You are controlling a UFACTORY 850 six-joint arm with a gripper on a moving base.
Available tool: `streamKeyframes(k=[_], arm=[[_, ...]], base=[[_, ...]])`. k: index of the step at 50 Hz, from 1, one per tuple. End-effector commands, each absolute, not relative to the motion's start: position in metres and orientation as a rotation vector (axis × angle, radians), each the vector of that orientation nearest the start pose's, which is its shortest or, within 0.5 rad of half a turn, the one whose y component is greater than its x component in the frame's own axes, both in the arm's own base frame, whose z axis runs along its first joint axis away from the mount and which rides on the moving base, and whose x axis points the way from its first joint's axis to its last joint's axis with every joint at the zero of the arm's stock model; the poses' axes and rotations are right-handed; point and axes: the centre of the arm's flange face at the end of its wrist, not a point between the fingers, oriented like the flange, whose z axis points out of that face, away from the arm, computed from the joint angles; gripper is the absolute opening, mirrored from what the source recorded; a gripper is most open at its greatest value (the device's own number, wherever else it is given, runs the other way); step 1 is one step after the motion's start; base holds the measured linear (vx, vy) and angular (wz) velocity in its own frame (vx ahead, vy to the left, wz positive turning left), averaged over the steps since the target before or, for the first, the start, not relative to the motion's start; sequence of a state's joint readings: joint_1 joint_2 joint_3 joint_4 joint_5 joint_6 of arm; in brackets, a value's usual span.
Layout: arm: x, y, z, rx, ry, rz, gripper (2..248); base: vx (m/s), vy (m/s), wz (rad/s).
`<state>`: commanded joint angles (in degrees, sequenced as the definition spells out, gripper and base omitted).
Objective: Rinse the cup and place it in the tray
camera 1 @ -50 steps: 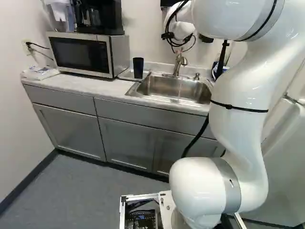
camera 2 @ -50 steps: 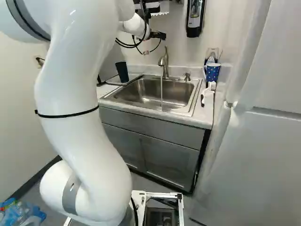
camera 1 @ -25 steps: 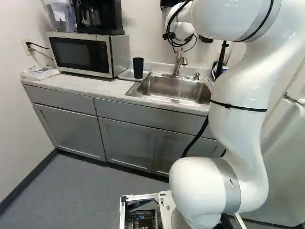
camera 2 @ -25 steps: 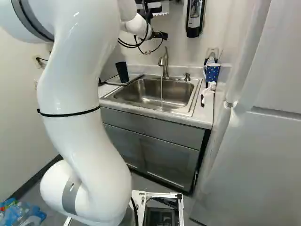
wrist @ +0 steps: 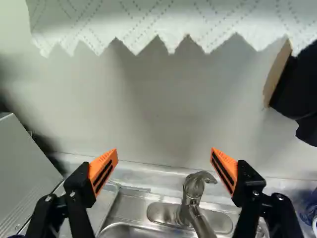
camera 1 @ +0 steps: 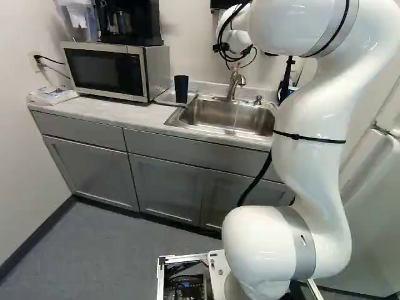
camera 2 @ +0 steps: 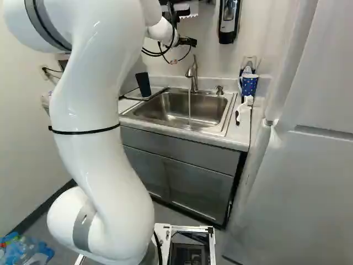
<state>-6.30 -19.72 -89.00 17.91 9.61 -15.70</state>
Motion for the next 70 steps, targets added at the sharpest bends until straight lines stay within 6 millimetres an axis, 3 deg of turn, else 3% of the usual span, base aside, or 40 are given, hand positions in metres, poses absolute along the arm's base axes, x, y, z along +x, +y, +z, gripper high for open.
streamKeyframes(k=[70], arm=[[0.67,-0.079,0.692,-2.579,0.213,-1.882,247]], base=[[0.0,0.0,0.0]])
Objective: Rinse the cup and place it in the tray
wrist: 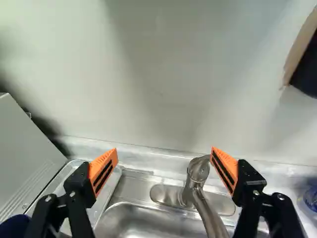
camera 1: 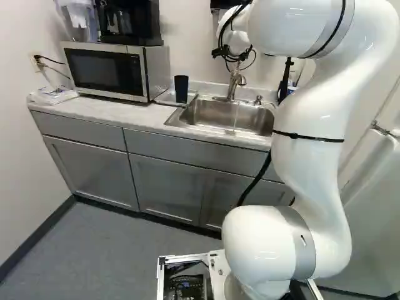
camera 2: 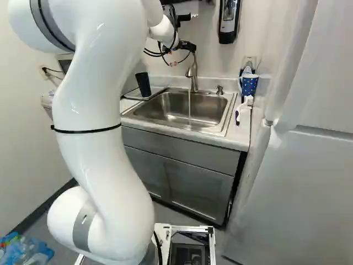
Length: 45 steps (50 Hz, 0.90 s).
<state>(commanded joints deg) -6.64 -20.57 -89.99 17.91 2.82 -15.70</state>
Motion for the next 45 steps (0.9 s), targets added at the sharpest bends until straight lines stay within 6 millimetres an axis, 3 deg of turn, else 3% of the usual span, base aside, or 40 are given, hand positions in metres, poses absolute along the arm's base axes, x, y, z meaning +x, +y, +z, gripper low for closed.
streamKeyframes(k=[45], arm=[[0.681,-0.08,0.691,-2.573,0.211,-1.888,247]], base=[[0.0,0.0,0.0]])
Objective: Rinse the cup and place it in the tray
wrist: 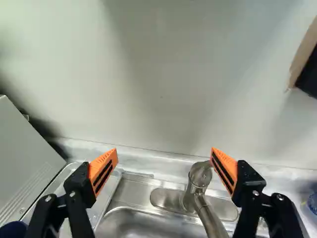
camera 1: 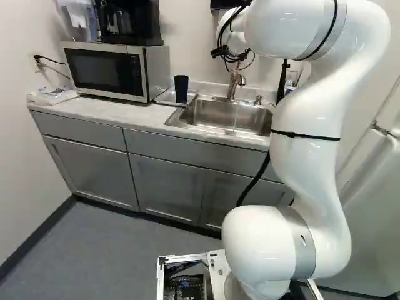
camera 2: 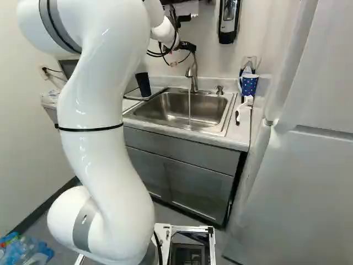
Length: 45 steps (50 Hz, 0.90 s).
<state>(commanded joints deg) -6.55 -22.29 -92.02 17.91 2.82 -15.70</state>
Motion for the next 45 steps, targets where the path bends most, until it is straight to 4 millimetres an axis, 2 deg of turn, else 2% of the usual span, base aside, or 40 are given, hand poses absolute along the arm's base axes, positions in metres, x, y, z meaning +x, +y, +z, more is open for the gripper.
streamKeyframes(k=[45], arm=[[0.6801,-0.0788,0.6888,-2.59,0.205,-1.853,247]], base=[[0.0,0.0,0.0]])
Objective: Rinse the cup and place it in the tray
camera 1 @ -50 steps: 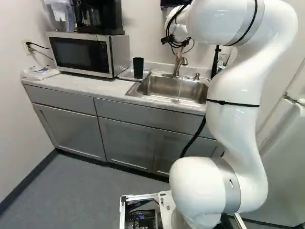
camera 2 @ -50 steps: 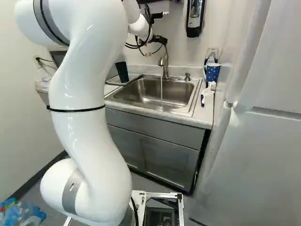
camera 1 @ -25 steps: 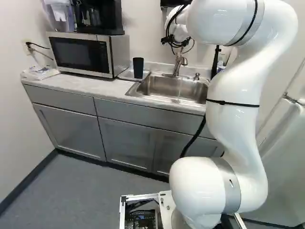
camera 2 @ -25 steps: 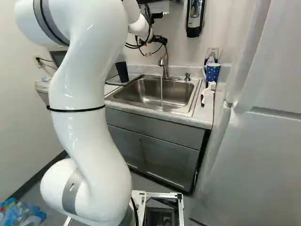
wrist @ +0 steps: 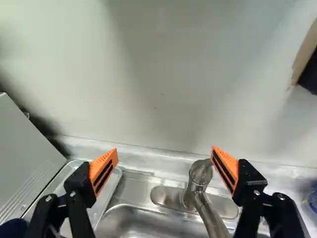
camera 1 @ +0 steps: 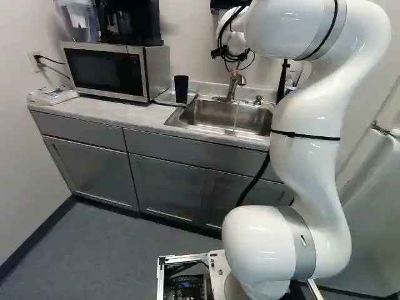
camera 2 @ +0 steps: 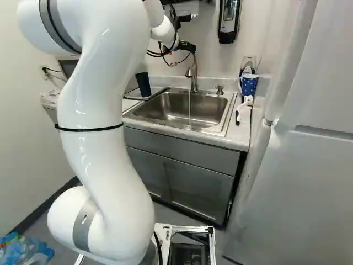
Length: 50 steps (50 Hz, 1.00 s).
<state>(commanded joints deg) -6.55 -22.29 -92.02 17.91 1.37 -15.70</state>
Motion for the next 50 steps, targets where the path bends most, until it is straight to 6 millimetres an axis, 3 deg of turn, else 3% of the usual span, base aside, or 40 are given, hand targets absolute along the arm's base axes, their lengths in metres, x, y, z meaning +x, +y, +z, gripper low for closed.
streamKeyframes(k=[50], arm=[[0.669,-0.077,0.685,-2.632,0.194,-1.768,247]], base=[[0.0,0.0,0.0]])
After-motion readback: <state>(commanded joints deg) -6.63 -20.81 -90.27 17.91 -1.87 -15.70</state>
